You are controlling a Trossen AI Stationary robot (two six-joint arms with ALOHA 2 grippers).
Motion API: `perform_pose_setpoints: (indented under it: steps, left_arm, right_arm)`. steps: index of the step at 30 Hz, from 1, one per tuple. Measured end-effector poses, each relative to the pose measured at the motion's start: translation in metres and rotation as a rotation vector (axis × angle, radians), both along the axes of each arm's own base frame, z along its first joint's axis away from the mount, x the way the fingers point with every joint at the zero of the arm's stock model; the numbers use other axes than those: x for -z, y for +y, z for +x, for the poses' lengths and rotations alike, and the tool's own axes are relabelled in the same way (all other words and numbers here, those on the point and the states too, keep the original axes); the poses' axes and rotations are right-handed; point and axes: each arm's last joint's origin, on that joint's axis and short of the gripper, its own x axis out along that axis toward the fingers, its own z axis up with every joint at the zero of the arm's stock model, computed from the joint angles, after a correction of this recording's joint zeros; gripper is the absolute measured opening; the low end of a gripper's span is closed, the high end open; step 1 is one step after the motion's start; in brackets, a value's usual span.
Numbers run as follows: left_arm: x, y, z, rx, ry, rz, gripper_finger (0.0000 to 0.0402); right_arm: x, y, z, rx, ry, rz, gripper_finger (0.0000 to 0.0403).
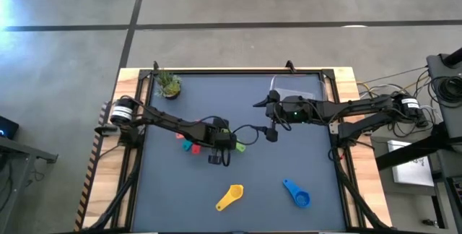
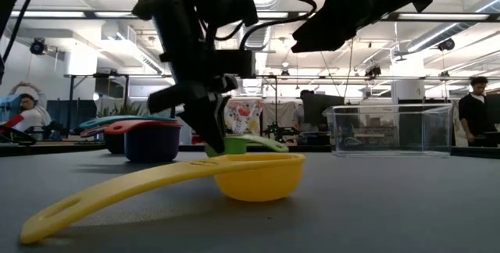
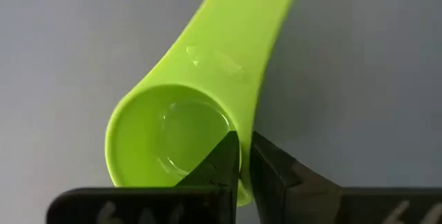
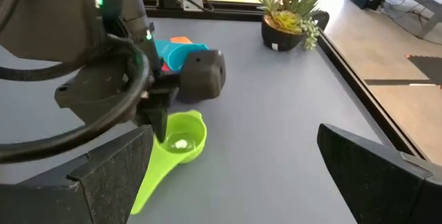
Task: Nest measuring cups in basket
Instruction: Stack the green measuring cup on top of the light blue measuring cup
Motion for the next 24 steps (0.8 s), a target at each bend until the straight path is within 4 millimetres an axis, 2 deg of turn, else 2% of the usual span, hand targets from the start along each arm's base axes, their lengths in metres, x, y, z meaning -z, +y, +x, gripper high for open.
perform_pose_setpoints:
  steps: [4,8,11,15,19,24]
  left_arm:
    - [-0.023,0.000,-0.005,0.007,0.044,0.053,0.0003]
    - [-0.050,0.003,-0.021,-0.002,0.076,0.082,0.0002]
    - [-0.070,0.006,-0.042,-0.022,0.041,0.070,0.0002]
    - [-0.088,0.011,-0.080,-0.070,-0.027,0.043,0.0001]
    - [-0.093,0.015,-0.113,-0.106,-0.128,0.000,0.0001]
    - [-0.080,0.016,-0.134,-0.082,-0.235,-0.082,0.0001]
  right_arm:
    - [0.000,0.000,0.000,0.000,0.000,0.000,0.0398]
    - [0.000,0.000,0.000,0.000,-0.001,0.002,0.0398]
    - [0.000,0.000,0.000,0.001,0.000,0.002,0.0398]
    - [0.002,0.000,-0.001,0.000,0.005,0.002,0.0398]
    - [0.001,0.000,-0.001,0.000,0.003,0.002,0.0398]
    - [-0.001,0.000,0.001,0.000,-0.027,0.000,0.0398]
